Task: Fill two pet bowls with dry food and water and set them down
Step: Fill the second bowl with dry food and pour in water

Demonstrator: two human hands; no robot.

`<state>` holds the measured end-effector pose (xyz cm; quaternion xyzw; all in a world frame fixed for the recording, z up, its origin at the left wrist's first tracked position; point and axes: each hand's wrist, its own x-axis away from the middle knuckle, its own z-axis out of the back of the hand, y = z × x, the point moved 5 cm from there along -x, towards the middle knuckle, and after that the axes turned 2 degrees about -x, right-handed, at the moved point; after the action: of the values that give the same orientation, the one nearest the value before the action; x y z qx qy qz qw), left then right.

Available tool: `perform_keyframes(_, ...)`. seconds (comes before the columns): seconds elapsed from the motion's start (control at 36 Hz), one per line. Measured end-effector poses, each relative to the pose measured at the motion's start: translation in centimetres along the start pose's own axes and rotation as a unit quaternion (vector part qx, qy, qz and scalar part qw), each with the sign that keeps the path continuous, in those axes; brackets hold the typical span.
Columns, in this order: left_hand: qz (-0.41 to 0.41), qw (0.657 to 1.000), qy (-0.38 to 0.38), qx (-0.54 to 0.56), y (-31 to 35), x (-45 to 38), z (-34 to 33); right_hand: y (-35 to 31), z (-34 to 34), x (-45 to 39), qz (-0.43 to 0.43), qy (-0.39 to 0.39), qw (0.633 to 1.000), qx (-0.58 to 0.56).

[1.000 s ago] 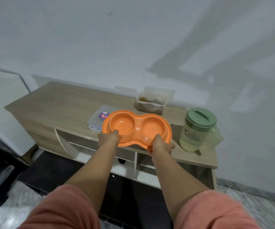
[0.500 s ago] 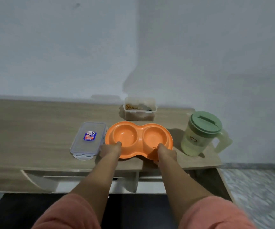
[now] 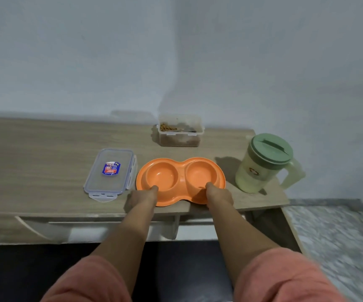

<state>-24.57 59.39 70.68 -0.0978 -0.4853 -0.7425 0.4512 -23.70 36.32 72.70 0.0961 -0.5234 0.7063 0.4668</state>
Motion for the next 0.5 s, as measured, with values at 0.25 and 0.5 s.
perform_keyframes(0.25, -0.004, 0.999, 0.003, -0.049, 0.1, 0.2, -0.1, 0.0, 0.6, -1.0, 0.008, -0.021, 0.997, 0.073)
perform_keyframes(0.5, 0.006, 0.996, 0.065, -0.061, 0.9, 1.2, 0.8, -1.8, 1.9, -0.9, 0.067, -0.032, 0.989, 0.125)
